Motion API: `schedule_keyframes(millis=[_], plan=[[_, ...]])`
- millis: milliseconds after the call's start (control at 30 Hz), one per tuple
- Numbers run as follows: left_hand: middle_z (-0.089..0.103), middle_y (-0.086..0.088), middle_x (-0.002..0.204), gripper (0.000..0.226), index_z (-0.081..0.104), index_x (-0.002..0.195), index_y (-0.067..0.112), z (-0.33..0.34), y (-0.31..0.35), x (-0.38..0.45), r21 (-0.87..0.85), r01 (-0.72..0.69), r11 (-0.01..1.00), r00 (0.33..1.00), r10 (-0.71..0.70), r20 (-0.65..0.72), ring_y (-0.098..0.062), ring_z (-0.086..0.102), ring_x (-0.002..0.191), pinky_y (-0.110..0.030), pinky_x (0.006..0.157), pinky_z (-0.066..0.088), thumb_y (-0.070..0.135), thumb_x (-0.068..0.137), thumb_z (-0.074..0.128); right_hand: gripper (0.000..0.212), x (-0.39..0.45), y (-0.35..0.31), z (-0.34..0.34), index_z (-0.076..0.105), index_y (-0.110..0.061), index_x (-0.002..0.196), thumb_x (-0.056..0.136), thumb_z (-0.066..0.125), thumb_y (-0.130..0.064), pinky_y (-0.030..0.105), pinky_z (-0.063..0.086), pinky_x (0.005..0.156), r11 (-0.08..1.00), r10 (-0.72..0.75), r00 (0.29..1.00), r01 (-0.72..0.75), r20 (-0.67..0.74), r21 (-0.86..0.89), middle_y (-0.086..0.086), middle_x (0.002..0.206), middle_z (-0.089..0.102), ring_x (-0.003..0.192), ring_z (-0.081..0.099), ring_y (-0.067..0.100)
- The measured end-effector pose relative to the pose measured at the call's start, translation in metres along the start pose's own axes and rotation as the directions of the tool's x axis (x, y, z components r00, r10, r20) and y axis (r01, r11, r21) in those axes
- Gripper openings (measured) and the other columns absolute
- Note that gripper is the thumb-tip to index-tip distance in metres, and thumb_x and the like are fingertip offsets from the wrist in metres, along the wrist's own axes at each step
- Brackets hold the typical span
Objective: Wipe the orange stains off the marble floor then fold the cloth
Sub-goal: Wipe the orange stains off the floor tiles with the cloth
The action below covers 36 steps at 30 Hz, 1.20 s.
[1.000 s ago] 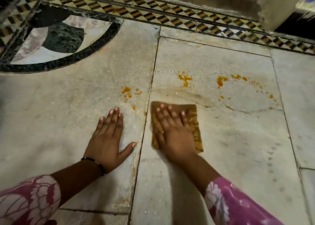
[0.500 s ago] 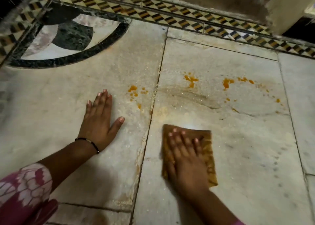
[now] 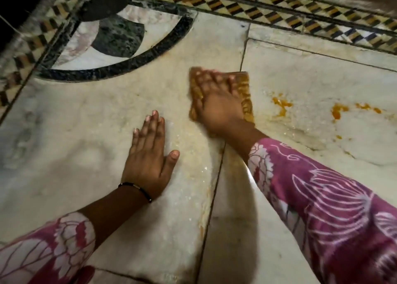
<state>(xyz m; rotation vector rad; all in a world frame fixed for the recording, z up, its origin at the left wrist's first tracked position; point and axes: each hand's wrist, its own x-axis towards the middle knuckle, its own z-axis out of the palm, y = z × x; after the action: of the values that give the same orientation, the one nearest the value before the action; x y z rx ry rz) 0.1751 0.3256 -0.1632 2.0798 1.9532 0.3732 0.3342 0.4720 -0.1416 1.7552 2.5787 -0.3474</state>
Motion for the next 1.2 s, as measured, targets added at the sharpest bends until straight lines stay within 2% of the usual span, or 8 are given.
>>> schedule_keyframes(millis=[200,367,500,667,867,967,1100,1200], plan=[[0.002,-0.011,0.159,0.079,0.010,0.150,0.003,-0.001,0.001,0.000,0.023,-0.002,1.000,1.000,0.002,0.001,-0.019,-0.003,0.146,-0.043,0.118,0.003,0.058,0.094,0.005,0.064,-0.083,0.022,0.009,0.007,-0.020,0.153,0.095,0.018,-0.043,0.043,-0.006,0.117,0.964,0.267,0.961,-0.265,-0.078,0.038,0.000,0.161,0.006,0.147,0.000,0.019],[0.006,-0.013,0.158,0.078,0.013,0.149,0.003,0.001,0.002,0.001,0.029,-0.010,1.000,1.000,0.010,-0.007,-0.020,0.000,0.146,-0.044,0.118,0.004,0.057,0.094,0.006,0.061,-0.147,-0.043,0.027,0.033,-0.017,0.148,0.091,0.033,-0.039,0.047,0.010,0.113,1.000,-0.016,1.000,0.016,0.012,-0.011,0.003,0.153,0.034,0.143,0.026,0.023],[0.006,-0.012,0.158,0.075,0.014,0.149,0.003,0.000,0.002,-0.002,0.038,0.008,0.999,1.000,-0.008,-0.010,-0.020,0.000,0.146,-0.047,0.117,0.006,0.054,0.095,0.005,0.060,-0.072,-0.035,0.013,0.013,-0.025,0.152,0.096,0.022,-0.045,0.043,-0.005,0.116,0.972,-0.236,0.969,0.235,0.078,0.013,-0.004,0.159,0.014,0.147,0.007,0.018],[0.000,-0.008,0.158,0.076,0.009,0.150,0.006,-0.001,0.003,0.000,0.094,-0.010,0.996,0.999,0.006,0.037,-0.017,-0.004,0.145,-0.045,0.118,0.002,0.057,0.094,0.001,0.066,-0.024,0.043,-0.009,0.010,-0.028,0.152,0.092,0.018,-0.053,0.035,-0.004,0.115,0.998,0.037,0.999,-0.038,0.016,0.054,-0.001,0.160,0.012,0.147,0.006,0.019],[0.002,-0.006,0.158,0.078,0.009,0.151,0.009,0.002,0.004,0.001,0.153,-0.011,0.988,0.997,-0.001,0.075,-0.014,-0.005,0.145,-0.043,0.117,-0.003,0.061,0.093,0.001,0.064,-0.160,0.070,-0.003,0.011,-0.022,0.153,0.094,0.016,-0.047,0.042,0.002,0.118,0.969,0.246,0.969,-0.246,-0.038,-0.005,-0.003,0.160,0.008,0.147,0.003,0.016],[-0.002,-0.005,0.158,0.080,0.007,0.151,0.009,0.003,0.005,0.002,0.167,-0.003,0.986,0.996,-0.012,0.090,-0.015,-0.006,0.145,-0.044,0.117,-0.002,0.063,0.091,0.000,0.062,-0.193,0.016,0.019,0.019,-0.018,0.152,0.095,0.022,-0.044,0.043,0.004,0.116,0.983,0.185,0.982,-0.185,-0.030,0.012,0.000,0.157,0.017,0.146,0.009,0.022],[0.000,-0.006,0.158,0.082,0.008,0.151,0.008,0.002,0.006,0.000,0.167,-0.007,0.986,0.995,-0.009,0.095,-0.015,-0.004,0.145,-0.045,0.117,0.000,0.062,0.090,-0.002,0.061,-0.140,-0.013,0.023,0.017,-0.023,0.152,0.096,0.021,-0.046,0.044,-0.003,0.116,0.997,-0.070,0.997,0.070,0.020,-0.012,-0.003,0.159,0.016,0.147,0.010,0.019],[-0.001,-0.005,0.158,0.081,0.007,0.151,0.009,0.001,0.005,0.001,0.159,-0.009,0.987,0.996,-0.006,0.094,-0.014,-0.004,0.144,-0.044,0.118,-0.001,0.061,0.090,-0.002,0.061,-0.092,0.030,0.006,0.006,-0.025,0.153,0.097,0.016,-0.048,0.038,-0.009,0.116,1.000,-0.006,1.000,0.006,0.015,0.007,-0.004,0.161,0.008,0.147,0.002,0.015]])
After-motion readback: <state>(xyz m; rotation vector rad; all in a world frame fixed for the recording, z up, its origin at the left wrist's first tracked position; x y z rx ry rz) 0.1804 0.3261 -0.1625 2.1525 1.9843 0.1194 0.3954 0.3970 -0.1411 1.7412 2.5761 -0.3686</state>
